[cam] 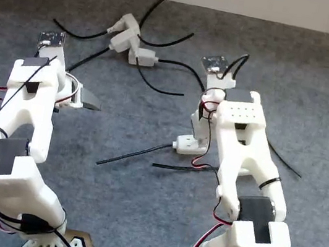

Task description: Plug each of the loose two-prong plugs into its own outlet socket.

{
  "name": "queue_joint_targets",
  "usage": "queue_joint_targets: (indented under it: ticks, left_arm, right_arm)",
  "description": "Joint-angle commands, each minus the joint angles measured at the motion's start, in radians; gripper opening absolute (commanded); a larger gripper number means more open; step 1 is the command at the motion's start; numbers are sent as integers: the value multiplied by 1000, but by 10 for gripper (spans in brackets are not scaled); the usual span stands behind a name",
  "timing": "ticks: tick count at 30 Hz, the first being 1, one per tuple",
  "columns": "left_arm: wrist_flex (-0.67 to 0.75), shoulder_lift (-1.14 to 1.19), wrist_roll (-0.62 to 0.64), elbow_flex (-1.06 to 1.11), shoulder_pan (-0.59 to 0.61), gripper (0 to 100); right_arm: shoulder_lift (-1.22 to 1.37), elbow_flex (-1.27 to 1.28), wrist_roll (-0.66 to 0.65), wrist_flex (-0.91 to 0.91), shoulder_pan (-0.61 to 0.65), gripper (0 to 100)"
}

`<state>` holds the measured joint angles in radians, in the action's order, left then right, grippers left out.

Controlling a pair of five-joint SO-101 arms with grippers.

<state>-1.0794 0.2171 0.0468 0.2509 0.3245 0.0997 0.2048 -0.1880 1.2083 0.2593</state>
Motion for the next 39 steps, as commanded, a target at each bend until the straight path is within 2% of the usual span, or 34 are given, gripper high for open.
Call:
queue_joint_targets:
  ticks: [1, 22, 26, 39]
  left_arm:
    - [11, -54, 8, -4, 7, 397]
    - [11, -54, 8, -4, 7, 397]
    - [11, -54, 8, -4, 7, 397]
    - [11, -54, 8, -4, 8, 397]
  right_arm:
    - [-25, 5, -43, -15, -24, 8]
    - [-22, 5, -43, -45, -21, 8]
    - [-22, 8, 29, -50, -19, 8]
    - [-21, 12, 38, -51, 39, 8]
